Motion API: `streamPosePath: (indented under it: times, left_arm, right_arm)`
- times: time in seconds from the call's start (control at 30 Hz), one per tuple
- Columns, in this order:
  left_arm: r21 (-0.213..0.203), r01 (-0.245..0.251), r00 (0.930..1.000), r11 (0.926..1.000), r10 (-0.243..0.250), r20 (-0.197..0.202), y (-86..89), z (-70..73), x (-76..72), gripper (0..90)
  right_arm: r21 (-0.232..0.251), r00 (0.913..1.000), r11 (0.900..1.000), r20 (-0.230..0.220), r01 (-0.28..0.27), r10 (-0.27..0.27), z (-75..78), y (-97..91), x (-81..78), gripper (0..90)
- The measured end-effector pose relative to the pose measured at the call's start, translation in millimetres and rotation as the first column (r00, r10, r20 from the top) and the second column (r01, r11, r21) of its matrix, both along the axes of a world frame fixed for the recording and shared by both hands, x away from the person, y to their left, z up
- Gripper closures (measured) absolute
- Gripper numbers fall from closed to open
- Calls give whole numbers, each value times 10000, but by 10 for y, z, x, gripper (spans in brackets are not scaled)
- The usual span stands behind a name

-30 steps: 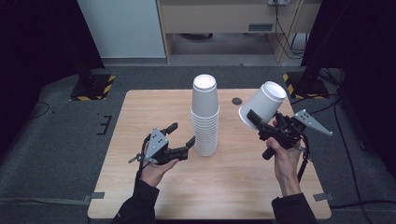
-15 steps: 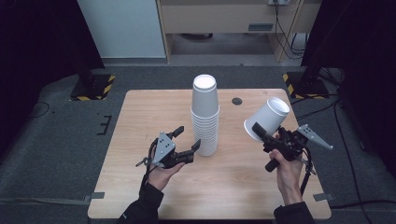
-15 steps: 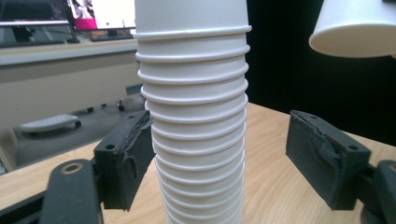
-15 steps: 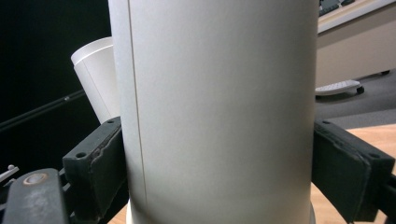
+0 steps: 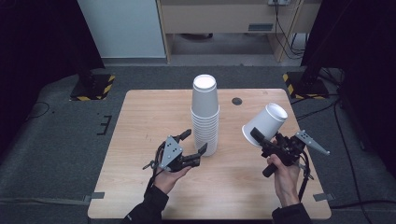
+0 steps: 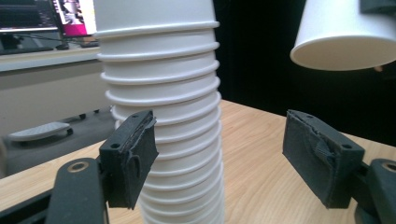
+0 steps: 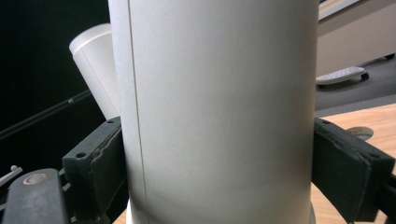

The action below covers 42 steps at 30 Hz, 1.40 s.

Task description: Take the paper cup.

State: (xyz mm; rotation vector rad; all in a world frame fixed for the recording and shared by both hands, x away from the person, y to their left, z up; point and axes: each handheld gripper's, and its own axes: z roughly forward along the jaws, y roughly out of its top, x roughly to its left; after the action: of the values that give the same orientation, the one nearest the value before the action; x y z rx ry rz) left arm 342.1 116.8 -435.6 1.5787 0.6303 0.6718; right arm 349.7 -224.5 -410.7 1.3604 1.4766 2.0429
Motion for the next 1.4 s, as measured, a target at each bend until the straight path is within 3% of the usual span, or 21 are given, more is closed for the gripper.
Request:
streamPosePath:
  times: [0.17, 0.43, 0.8, 1.13, 1.4]
  left_arm:
    - [82, 181, 9998, 9998, -182, 46, -63, -18, -18, 252]
    - [137, 443, 9988, 9989, -445, 213, -188, -36, -38, 259]
    - [112, 615, 9975, 9980, -618, 336, -323, -59, -32, 260]
    - [-119, 829, 9955, 9965, -823, 468, -442, -78, -21, 272]
    - [-245, 982, 9941, 9949, -969, 484, -538, -108, 4, 283]
  right_arm:
    - [81, 10000, 10000, -91, 30, -29, -33, 20, -12, 127]
    - [943, 9988, 9955, -493, 75, -29, -129, 37, -35, 127]
    - [1376, 9971, 9903, -760, 192, -88, -185, 38, -63, 127]
    - [1451, 9963, 9890, -846, 280, -158, -194, 46, -87, 126]
    - [1857, 9936, 9819, -1118, 371, -164, -218, 31, -103, 126]
